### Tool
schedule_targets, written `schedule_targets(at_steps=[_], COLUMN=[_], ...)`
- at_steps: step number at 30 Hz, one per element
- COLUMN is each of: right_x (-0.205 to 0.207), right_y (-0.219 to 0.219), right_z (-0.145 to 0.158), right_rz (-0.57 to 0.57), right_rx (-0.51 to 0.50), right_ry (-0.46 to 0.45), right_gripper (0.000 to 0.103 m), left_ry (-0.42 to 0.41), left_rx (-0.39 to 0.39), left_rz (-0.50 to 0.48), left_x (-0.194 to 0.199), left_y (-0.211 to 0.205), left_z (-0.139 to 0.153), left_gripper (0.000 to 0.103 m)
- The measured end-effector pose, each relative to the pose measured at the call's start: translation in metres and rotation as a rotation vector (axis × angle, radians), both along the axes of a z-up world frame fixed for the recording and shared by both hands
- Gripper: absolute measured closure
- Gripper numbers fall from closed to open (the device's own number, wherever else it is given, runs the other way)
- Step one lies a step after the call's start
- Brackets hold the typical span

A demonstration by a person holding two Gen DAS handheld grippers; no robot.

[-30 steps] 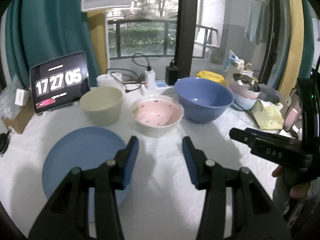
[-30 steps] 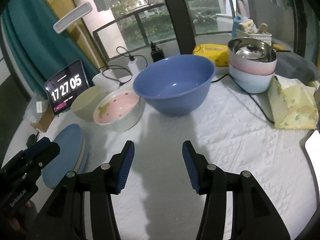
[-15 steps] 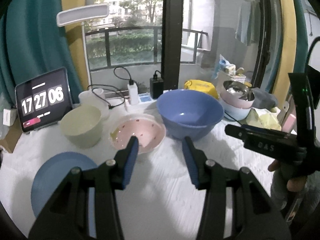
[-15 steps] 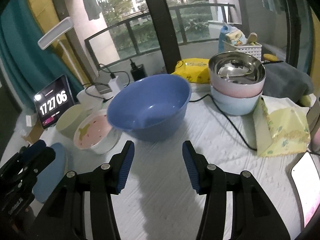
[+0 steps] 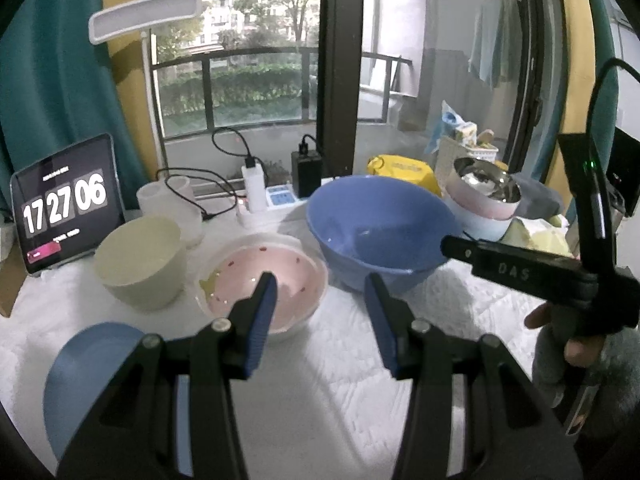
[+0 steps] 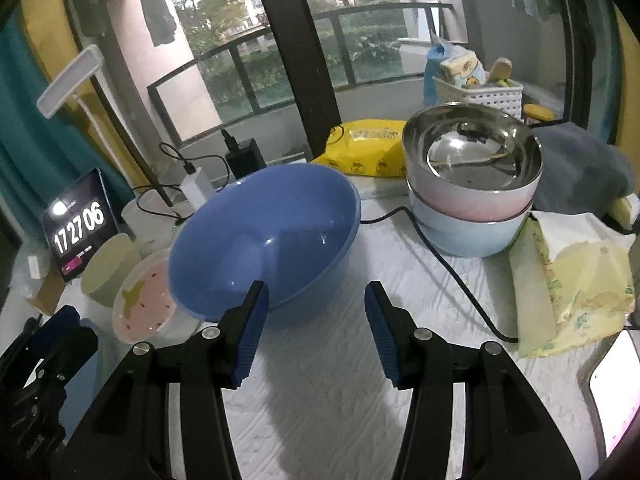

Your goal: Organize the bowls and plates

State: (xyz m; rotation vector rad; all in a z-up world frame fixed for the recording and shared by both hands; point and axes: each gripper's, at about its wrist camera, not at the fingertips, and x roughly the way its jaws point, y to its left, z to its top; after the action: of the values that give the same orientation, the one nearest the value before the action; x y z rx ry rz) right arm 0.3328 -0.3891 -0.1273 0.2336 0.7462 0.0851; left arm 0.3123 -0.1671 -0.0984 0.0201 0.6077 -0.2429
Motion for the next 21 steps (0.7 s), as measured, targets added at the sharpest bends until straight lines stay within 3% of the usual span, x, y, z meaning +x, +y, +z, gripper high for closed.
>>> schedule_targets(at_steps=[12,14,16,18,21], right_x=[0.012,0.014,0.015,0.015,0.014], right_y=[-0.008,-0.011,-0.014,-0.016,-0.017], right_z=[-0.03,-0.036,-0.042,-0.046,-0.047], right_rz=[-0.038,-0.043,-0.051,-0.051,-0.046], right_rx=[-0.008,0.001,0.001,0.001,0.01], right_ry=[0.068,0.083,0.099,0.104,0.098], right_gripper=[0.051,0.059,0.075,0.081,0.082], left_ry=[0.02,0.015,0.012,0.01,-0.002], left_rx=[0.007,0.021,0.032,0.047,0.067], left_rz=[-0.032,-0.033,-0.038,-0.046,-0.058], left_x=[0.025,0.028,0.03,0.034,0.037], left_y=[-0.019,-0.025,-0.029,-0.035,-0.043], left_z=[-0.014,-0.017,-0.018,-0.02,-0.021], left_gripper=[0.056,0.056,0.056,0.056,0.056])
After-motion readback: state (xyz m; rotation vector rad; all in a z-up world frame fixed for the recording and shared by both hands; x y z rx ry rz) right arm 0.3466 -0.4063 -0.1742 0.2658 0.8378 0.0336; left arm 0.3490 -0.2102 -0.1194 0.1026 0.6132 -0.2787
